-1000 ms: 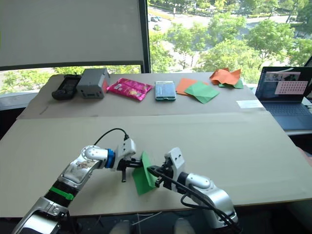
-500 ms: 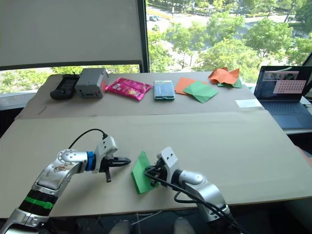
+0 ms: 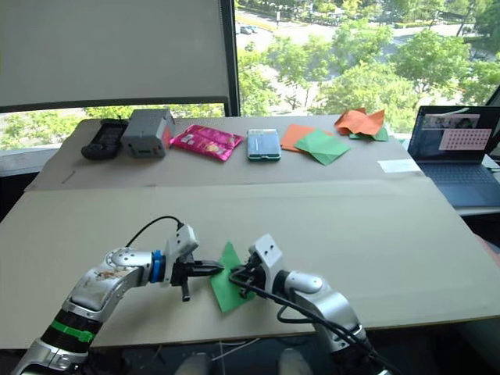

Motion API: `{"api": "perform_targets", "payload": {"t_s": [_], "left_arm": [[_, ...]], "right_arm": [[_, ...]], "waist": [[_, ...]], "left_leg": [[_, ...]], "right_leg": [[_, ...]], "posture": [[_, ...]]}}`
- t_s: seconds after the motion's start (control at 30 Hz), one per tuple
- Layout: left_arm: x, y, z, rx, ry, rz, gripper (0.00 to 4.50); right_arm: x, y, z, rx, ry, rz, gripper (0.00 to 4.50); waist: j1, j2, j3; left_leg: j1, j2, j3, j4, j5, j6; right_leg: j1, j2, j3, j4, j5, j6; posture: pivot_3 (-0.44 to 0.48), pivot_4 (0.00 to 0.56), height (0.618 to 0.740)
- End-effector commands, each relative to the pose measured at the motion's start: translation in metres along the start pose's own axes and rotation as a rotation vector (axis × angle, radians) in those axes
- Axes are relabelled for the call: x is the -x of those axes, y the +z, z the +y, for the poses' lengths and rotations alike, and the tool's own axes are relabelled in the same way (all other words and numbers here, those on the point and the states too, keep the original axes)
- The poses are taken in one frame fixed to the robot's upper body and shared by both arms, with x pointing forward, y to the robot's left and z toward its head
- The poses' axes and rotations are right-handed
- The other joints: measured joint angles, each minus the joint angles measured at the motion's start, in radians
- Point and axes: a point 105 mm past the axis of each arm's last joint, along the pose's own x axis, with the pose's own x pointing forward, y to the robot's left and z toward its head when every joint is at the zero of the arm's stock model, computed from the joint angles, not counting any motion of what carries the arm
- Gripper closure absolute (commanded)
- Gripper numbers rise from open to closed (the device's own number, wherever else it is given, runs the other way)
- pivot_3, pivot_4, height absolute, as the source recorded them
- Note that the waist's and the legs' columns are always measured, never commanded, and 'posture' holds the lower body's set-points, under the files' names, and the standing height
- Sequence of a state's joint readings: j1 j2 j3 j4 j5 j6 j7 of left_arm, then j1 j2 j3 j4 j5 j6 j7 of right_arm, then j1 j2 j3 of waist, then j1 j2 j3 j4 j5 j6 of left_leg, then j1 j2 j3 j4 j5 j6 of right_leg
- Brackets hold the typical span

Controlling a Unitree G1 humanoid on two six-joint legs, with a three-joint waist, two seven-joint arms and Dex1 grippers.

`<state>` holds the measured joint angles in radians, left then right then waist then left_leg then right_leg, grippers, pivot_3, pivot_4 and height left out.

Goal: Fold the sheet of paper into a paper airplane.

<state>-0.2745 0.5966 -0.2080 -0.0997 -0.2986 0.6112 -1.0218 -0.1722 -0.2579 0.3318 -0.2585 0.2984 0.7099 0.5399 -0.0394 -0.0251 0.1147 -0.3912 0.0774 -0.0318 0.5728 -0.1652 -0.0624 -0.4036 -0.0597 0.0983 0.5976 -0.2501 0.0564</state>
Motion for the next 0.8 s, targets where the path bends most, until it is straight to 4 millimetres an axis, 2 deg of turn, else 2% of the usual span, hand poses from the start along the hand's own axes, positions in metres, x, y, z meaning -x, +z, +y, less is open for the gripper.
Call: {"api": "perform_targets", "payload": {"t_s": [0.03,0.17,0.3,0.4,0.6,0.8], "left_arm": [[0.001,0.000,0.001,-0.033,0.005,0.007,4.46],[0.001,-0.006,0.003,-0.037,0.010,0.031,4.46],[0.000,-0.012,0.002,-0.029,0.013,0.038,4.46],[-0.001,-0.018,0.002,-0.023,0.021,0.049,4.46],[0.000,-0.018,0.000,-0.021,0.027,0.049,4.46],[0.005,-0.020,0.000,-0.024,0.035,0.060,4.46]], "right_arm": [[0.005,0.020,-0.002,0.000,-0.009,-0.060,4.50],[0.003,0.034,0.000,0.012,-0.009,-0.095,4.50],[-0.005,0.037,-0.005,0.032,-0.023,-0.090,4.50],[-0.015,0.032,-0.014,0.044,-0.049,-0.061,4.50],[-0.028,0.008,-0.032,0.070,-0.122,0.038,4.50],[-0.041,0.010,-0.034,0.122,-0.119,0.056,4.50]], "waist": [[0.001,0.000,0.000],[0.000,0.001,0.001],[-0.002,0.001,0.000],[-0.002,0.001,0.000],[-0.003,0.002,-0.001],[-0.006,0.003,-0.002]], "left_leg": [[0.000,0.000,0.000,0.000,0.000,0.000],[-0.001,0.000,0.000,0.000,0.000,0.000],[0.000,0.000,0.000,0.000,0.000,0.000],[0.000,0.000,0.000,0.000,0.000,0.000],[0.001,0.000,0.000,0.000,0.000,0.000],[0.002,0.000,0.000,0.000,0.000,0.000]], "right_leg": [[0.000,0.000,0.000,0.000,0.000,0.000],[0.000,0.000,0.000,0.000,0.000,0.000],[0.000,0.000,0.000,0.000,0.000,0.000],[0.000,0.000,0.000,0.000,0.000,0.000],[0.001,0.000,0.000,0.001,0.000,0.000],[0.001,0.000,0.000,0.003,0.000,0.000]], "posture": [[0.000,0.150,0.721],[0.000,0.150,0.721],[0.000,0.150,0.721],[0.000,0.150,0.721],[0.000,0.150,0.721],[0.000,0.150,0.721]]}}
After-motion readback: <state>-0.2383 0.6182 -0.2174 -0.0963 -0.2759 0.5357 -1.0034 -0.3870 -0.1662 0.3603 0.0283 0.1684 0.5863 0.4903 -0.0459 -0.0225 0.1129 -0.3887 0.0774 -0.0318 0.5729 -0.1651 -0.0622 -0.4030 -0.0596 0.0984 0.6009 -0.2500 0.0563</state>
